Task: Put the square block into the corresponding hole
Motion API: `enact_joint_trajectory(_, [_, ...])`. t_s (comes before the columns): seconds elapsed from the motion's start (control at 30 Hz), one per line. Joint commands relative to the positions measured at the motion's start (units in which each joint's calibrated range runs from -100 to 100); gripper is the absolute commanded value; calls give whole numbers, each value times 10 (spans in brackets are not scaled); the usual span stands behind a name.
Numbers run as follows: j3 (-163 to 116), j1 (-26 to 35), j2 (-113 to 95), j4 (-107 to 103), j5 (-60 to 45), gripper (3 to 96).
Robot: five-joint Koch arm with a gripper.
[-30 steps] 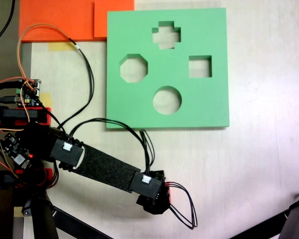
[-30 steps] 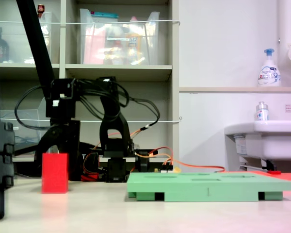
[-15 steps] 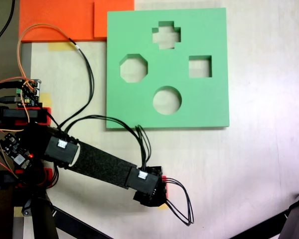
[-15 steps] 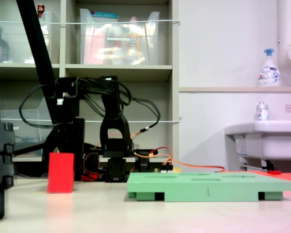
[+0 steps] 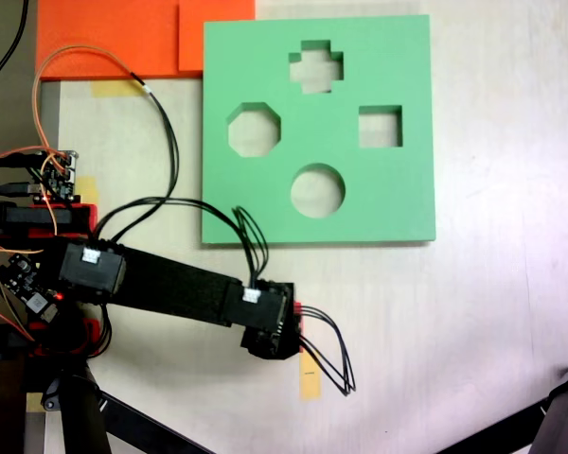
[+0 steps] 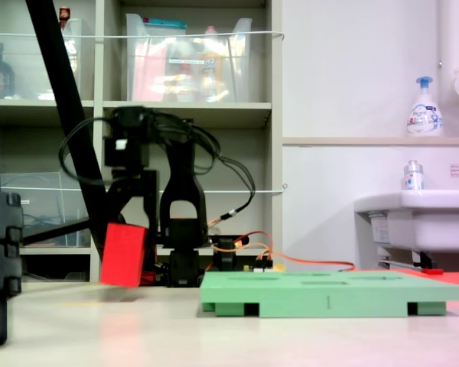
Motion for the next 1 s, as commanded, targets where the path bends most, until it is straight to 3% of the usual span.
enact_joint_trajectory(0.03, [20, 33, -110, -37, 48, 327])
enact_joint_trajectory(0.23, [102, 111, -132, -37, 126, 327])
enact_joint_trajectory(0.4, [272, 163, 59, -37, 177, 327])
enact_joint_trajectory(0.63, [587, 206, 381, -37, 215, 327])
enact_joint_trajectory(1.0, [589, 235, 455, 59, 241, 327])
